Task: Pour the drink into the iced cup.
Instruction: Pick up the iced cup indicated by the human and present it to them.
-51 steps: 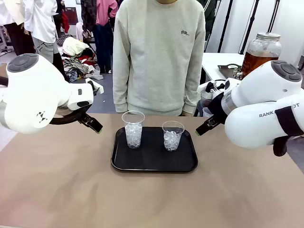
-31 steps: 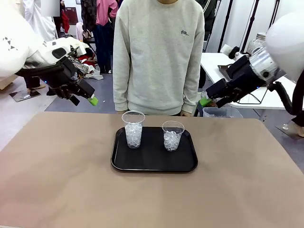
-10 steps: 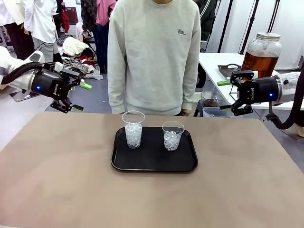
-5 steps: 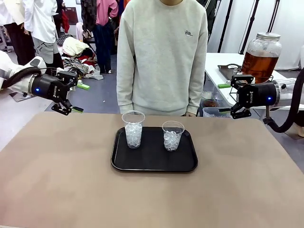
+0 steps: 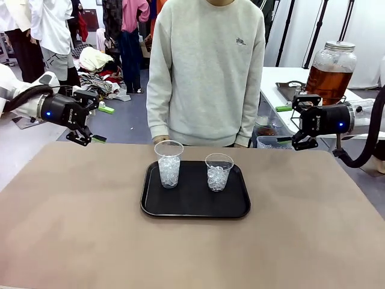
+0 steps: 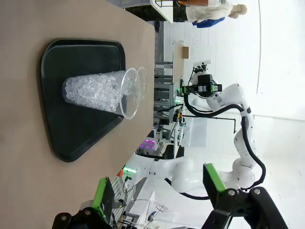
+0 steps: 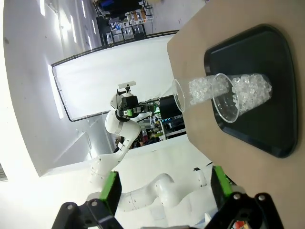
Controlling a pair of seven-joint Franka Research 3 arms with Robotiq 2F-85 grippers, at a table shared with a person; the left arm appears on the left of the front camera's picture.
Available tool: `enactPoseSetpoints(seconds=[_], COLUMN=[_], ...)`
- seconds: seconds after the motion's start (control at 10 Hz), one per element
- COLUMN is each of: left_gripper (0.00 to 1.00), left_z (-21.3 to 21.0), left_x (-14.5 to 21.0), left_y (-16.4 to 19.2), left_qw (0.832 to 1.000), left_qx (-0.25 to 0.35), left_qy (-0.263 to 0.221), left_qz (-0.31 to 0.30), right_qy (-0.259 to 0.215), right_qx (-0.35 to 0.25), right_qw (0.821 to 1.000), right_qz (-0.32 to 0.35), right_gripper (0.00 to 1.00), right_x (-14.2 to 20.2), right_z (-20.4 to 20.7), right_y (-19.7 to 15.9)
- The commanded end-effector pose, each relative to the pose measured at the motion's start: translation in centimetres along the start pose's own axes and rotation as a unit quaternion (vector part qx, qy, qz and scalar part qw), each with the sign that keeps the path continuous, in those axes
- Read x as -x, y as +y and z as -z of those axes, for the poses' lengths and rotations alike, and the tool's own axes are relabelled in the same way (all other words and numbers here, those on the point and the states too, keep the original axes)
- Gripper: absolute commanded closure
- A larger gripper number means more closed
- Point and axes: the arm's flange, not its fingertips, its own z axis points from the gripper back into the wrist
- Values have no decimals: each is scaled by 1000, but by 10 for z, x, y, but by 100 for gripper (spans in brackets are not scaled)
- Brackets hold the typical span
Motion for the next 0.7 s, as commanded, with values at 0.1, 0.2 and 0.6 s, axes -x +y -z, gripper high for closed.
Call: enactPoseSetpoints(seconds=[0.1, 0.2, 0.6], left_gripper=[0, 0, 0], left_z=[-2, -2, -2], left_x=[1, 1, 1], left_y=[0, 0, 0], left_qw=[1000, 1000, 1000], left_qx=[0, 0, 0], left_qy=[0, 0, 0], left_qz=[0, 0, 0], right_qy=[-3, -3, -3], right_qx=[0, 0, 0], right_qw=[1000, 1000, 1000], right_qz=[0, 0, 0], right_gripper=[0, 0, 0], right_x=[0, 0, 0], right_z=[0, 0, 0], right_y=[0, 0, 0])
